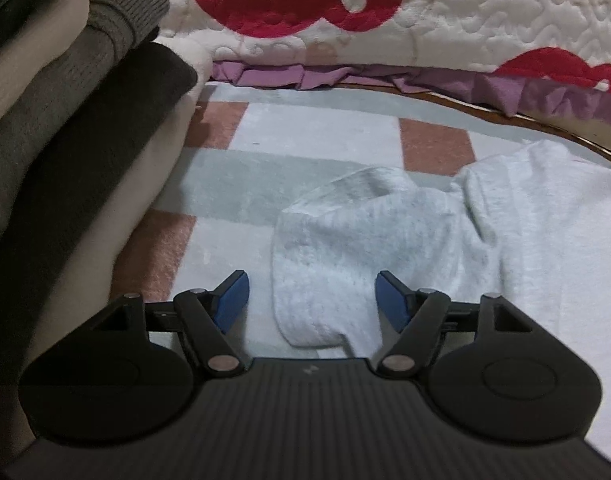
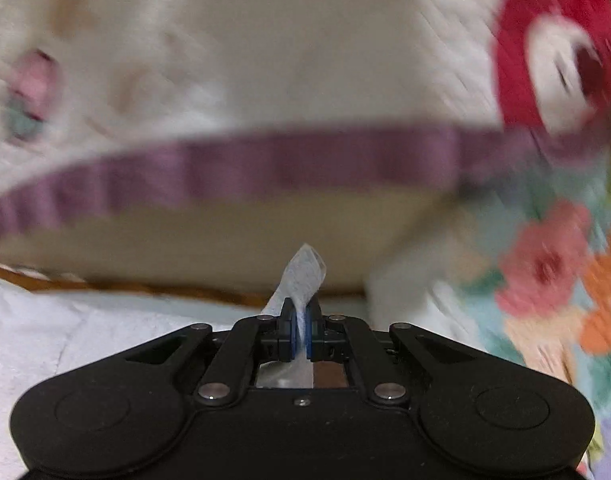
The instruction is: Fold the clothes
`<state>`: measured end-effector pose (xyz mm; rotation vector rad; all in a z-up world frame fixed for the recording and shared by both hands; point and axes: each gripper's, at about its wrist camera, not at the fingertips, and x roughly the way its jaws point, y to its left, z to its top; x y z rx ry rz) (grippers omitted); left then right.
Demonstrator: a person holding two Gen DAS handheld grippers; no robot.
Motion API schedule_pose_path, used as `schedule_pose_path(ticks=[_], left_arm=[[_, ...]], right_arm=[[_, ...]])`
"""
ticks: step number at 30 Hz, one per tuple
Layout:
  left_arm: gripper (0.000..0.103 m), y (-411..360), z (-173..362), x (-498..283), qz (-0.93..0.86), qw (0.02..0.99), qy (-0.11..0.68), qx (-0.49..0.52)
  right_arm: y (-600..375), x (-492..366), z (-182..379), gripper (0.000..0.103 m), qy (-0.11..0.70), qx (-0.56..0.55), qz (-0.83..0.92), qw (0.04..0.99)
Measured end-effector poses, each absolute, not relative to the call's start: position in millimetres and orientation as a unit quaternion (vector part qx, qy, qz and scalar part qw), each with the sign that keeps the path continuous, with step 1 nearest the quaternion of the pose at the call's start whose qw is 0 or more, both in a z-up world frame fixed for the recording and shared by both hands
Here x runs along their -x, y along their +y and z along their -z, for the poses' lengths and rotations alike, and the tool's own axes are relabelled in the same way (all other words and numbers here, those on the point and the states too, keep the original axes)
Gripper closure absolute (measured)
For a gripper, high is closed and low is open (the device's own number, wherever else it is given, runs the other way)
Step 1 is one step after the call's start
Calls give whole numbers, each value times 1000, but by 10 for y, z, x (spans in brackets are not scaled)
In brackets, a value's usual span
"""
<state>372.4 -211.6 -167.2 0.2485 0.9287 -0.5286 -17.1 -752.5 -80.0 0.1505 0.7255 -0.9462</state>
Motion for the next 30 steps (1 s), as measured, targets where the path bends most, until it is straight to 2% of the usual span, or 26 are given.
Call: schedule_pose_path(ticks=[13,15,18,21,24,27,28,30], left_arm=[[29,-1972,1686,-3821,279,860,426,-25],[29,-1972,1669,-3835,280,853,439,-19],[28,-1964,1658,-3821,288,843,453,-18],[28,-1985,1674,-3781,287,844,451,-34],[20,-1979,1701,-3849,270,851,451,-4],[6,-2059,1751,-3944,271,856,440,11],[3,-2118,1776,-3960,278,857,433,-8],[8,-2304,1803,-3883,297,861,404,-81]], right_arm=[[-7643,192,1140,99,368,-62,430,822],[-7548,184,1133,99,374,-36,439,816],[-7412,100,1100,100,412,70,439,795],[-7408,62,1116,100,428,78,439,786],[-7403,35,1143,100,425,62,449,784],[-7394,46,1160,99,418,38,450,789],[-7391,63,1160,99,413,28,447,793],[-7399,98,1154,99,402,11,428,809]])
